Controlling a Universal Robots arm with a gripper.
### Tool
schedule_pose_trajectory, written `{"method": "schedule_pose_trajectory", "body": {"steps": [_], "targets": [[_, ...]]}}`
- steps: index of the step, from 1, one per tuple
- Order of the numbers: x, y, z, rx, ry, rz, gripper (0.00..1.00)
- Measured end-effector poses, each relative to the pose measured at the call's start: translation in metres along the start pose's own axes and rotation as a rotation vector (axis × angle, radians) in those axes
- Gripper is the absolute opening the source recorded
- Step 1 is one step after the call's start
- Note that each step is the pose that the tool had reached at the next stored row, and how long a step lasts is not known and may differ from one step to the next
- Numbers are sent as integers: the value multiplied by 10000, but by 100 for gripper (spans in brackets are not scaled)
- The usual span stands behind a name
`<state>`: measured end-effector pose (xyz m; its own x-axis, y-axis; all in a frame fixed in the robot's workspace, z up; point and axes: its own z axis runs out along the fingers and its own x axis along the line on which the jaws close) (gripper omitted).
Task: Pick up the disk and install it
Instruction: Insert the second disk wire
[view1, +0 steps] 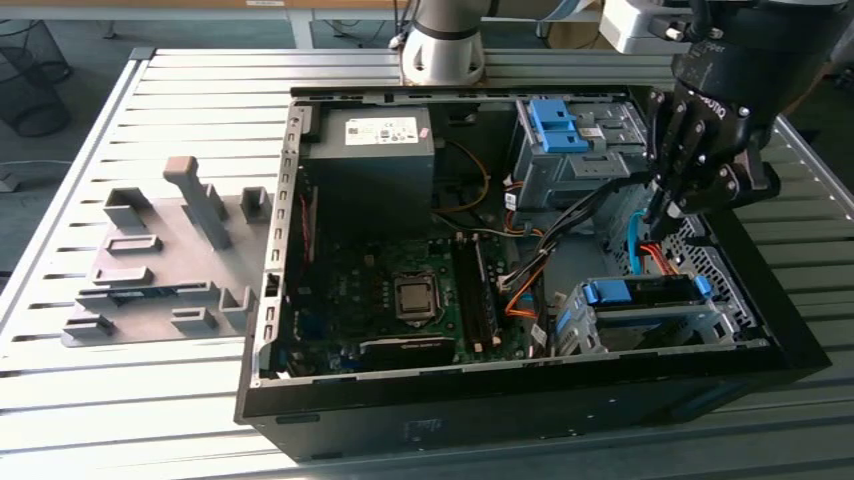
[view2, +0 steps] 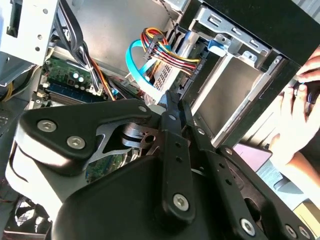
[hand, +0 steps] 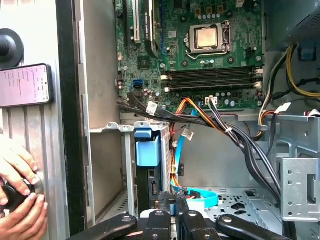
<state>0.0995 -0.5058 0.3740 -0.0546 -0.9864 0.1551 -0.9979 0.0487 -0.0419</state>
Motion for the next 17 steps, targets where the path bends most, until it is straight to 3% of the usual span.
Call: {"method": "schedule_pose_trajectory", "body": {"steps": [2, 5, 9, 17], "targets": [[2, -6, 2, 0, -5, 0, 16], [20, -15, 11, -11, -199, 8, 16], [70, -19, 39, -34, -616, 23, 16], [244, -26, 119, -71, -1303, 46, 16]]}}
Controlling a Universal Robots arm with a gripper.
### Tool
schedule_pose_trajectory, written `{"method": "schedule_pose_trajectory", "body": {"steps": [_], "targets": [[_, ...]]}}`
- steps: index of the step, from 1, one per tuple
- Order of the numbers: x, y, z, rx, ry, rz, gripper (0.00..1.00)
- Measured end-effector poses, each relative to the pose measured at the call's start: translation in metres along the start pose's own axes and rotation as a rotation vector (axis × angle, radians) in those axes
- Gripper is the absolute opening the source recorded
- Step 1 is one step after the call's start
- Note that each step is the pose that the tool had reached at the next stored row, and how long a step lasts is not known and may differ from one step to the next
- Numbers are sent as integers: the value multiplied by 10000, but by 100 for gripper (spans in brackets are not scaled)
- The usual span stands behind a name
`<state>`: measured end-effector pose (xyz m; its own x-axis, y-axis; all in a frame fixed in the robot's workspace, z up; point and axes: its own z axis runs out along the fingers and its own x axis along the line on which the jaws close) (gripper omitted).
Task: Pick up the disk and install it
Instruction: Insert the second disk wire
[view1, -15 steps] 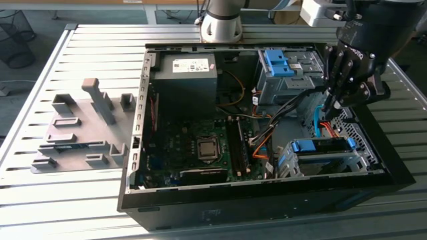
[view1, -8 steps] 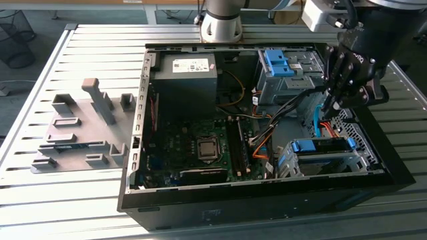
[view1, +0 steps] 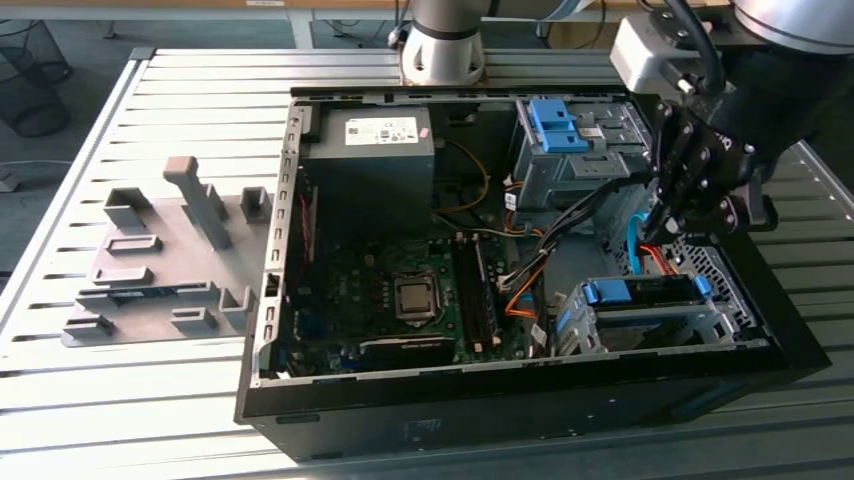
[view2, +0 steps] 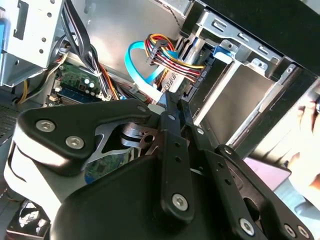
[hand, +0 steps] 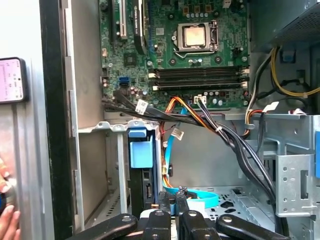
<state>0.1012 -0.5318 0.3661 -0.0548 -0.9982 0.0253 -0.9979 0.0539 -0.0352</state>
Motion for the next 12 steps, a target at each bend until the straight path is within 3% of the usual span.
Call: {"method": "schedule_pose_trajectory", "body": {"steps": [2, 3, 5, 12], "targets": [[55, -2, 22, -6, -97, 3, 16], [87, -3, 35, -6, -113, 4, 16], [116, -4, 54, -7, -115, 5, 16], [116, -36, 78, -29, -155, 43, 16]]}}
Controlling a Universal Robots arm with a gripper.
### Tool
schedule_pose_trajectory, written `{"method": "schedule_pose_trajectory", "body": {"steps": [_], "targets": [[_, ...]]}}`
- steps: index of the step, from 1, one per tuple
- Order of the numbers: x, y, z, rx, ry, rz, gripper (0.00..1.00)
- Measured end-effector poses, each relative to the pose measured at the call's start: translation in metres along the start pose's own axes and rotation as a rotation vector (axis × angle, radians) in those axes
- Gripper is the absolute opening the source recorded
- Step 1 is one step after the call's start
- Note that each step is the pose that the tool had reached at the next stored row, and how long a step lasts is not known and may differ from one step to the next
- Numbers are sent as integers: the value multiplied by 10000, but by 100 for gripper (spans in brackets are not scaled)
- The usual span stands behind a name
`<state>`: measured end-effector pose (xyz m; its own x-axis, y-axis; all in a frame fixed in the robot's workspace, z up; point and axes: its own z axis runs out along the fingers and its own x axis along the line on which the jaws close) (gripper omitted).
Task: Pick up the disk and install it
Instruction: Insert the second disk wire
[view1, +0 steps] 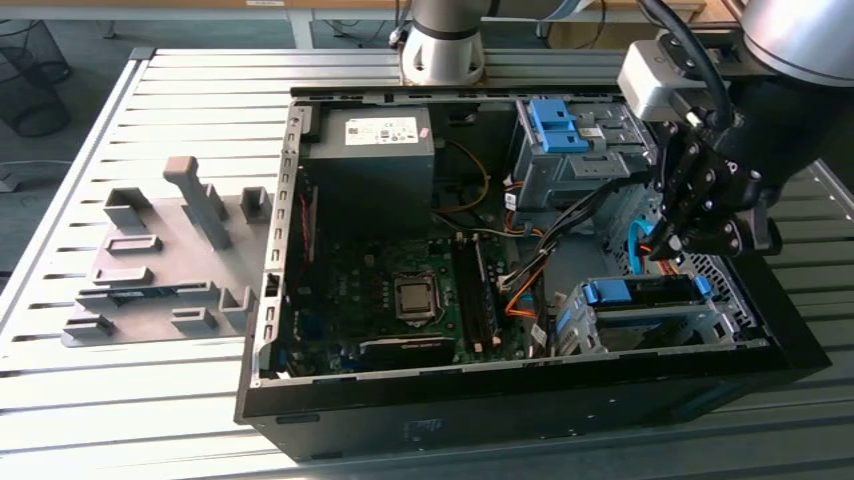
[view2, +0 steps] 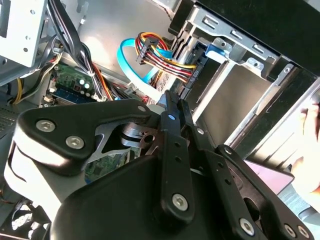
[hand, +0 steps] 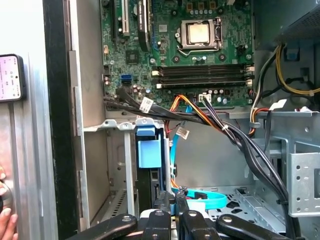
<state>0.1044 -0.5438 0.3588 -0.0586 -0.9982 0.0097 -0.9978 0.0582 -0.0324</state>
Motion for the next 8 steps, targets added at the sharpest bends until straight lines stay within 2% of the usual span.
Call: {"method": "schedule_pose_trajectory", "body": {"steps": [5, 8], "targets": [[4, -22, 19, -107, 3, 57, 16], [30, -30, 42, -116, 3, 72, 16]]}}
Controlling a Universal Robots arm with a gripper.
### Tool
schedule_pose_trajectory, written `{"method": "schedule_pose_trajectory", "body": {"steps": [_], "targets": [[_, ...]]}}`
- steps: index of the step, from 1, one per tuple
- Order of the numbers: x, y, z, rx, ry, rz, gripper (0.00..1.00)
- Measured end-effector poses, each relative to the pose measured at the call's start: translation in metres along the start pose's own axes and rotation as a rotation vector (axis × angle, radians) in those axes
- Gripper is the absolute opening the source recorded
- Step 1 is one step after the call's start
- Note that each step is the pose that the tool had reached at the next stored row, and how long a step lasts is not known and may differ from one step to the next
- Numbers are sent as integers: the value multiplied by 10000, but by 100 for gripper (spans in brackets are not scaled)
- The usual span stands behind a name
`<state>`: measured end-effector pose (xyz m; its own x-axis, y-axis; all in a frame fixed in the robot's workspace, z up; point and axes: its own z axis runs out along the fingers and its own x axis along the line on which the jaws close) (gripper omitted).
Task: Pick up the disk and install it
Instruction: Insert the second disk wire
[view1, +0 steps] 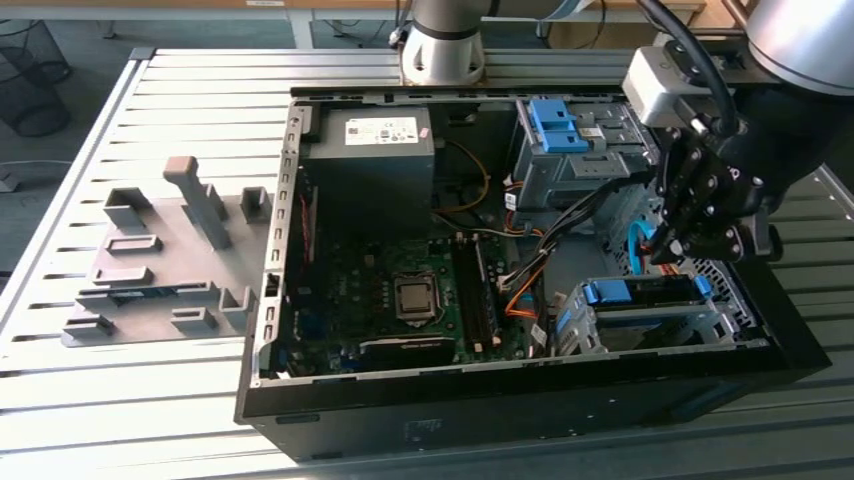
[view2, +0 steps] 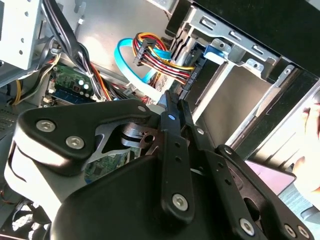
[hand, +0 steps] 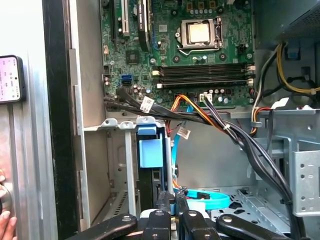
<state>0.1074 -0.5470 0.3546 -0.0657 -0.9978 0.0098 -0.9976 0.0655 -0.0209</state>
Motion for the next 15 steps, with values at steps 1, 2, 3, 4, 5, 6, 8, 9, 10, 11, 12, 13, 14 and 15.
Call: {"method": "schedule_pose_trajectory", "body": {"steps": [1, 2, 3, 4, 5, 6, 8, 9, 10, 11, 12, 13, 14, 15], "targets": [[11, 0, 13, 0, -2, 1, 16], [20, -1, 28, 0, -5, 2, 16], [26, -2, 42, 0, -4, 2, 16], [33, -2, 56, -1, -3, 3, 16], [40, -2, 69, -1, -2, 6, 16], [48, -2, 82, 0, -2, 9, 16], [63, -3, 102, 0, 0, 19, 16], [67, -4, 110, -1, -3, 24, 16], [68, -4, 112, 0, -3, 25, 16], [68, -4, 112, -1, -2, 26, 16], [68, -4, 112, -1, -1, 26, 16], [68, -4, 112, 0, -1, 26, 16], [68, -4, 112, -1, -1, 27, 16], [68, -4, 115, -1, -3, 26, 16]]}}
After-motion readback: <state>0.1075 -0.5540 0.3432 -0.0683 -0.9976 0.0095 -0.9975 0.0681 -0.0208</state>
